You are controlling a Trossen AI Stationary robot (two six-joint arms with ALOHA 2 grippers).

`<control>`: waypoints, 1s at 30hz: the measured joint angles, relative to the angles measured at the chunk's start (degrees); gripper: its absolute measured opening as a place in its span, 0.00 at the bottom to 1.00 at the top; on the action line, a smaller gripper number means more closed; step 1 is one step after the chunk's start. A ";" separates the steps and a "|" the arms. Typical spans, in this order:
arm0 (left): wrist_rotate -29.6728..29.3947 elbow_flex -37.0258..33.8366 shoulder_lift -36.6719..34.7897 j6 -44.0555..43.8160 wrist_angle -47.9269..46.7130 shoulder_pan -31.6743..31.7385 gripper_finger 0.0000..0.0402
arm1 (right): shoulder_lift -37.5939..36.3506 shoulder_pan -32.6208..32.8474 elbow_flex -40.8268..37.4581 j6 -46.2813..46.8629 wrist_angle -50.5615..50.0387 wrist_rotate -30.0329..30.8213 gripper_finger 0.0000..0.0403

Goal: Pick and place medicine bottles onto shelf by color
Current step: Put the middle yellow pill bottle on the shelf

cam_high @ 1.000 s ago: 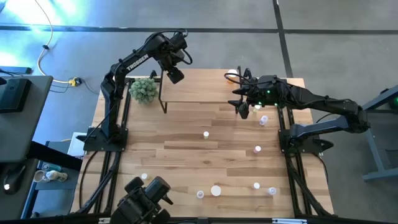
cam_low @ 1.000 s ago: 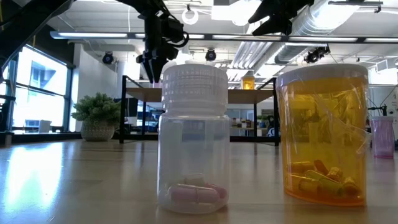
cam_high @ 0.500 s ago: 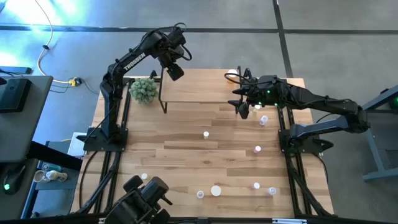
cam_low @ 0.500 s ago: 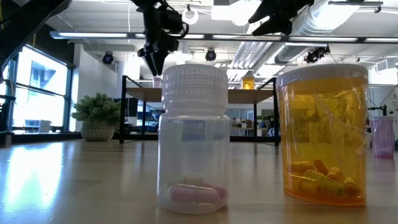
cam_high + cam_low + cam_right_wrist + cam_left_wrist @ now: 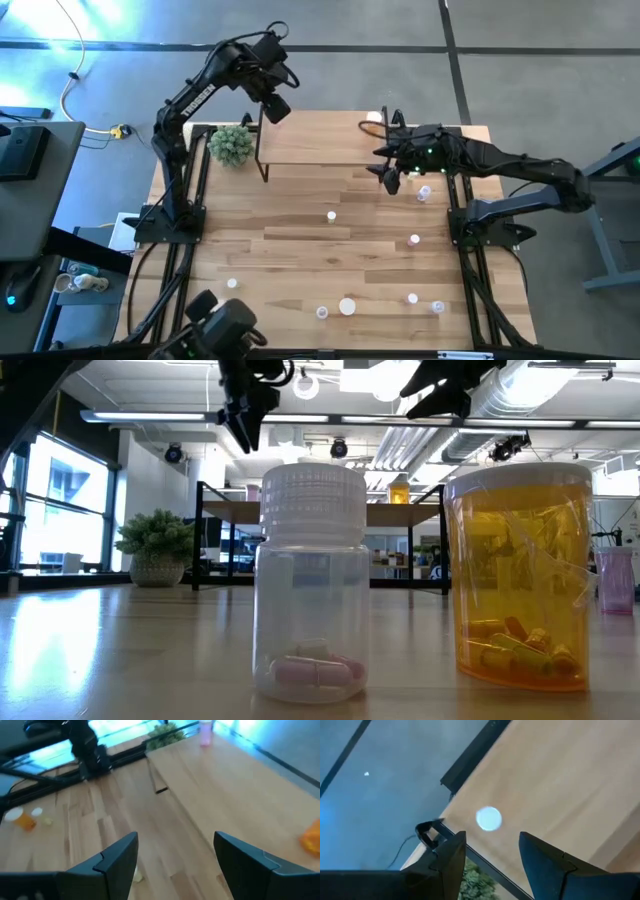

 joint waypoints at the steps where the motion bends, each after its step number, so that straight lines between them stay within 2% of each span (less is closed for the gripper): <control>1: 0.09 -1.40 -0.84 -0.21 0.39 -0.26 0.44 | 0.37 0.59 0.00 -0.08 -0.54 0.00 0.63; 6: 0.33 -12.94 -7.40 -1.18 7.12 -2.34 0.44 | 3.08 3.44 0.00 -1.32 -2.10 0.02 0.63; 13: 3.92 -30.45 -17.79 -2.34 20.81 -6.80 0.43 | 8.07 6.51 0.00 -5.54 -1.97 0.00 0.63; 23: 3.97 -50.33 -29.64 -2.62 34.60 -12.59 0.43 | 15.10 10.19 0.00 -8.86 0.42 -0.01 0.63; 30: 6.09 -63.66 -36.15 -3.32 44.87 -15.82 0.43 | 20.31 11.75 0.00 -11.63 3.99 -0.15 0.63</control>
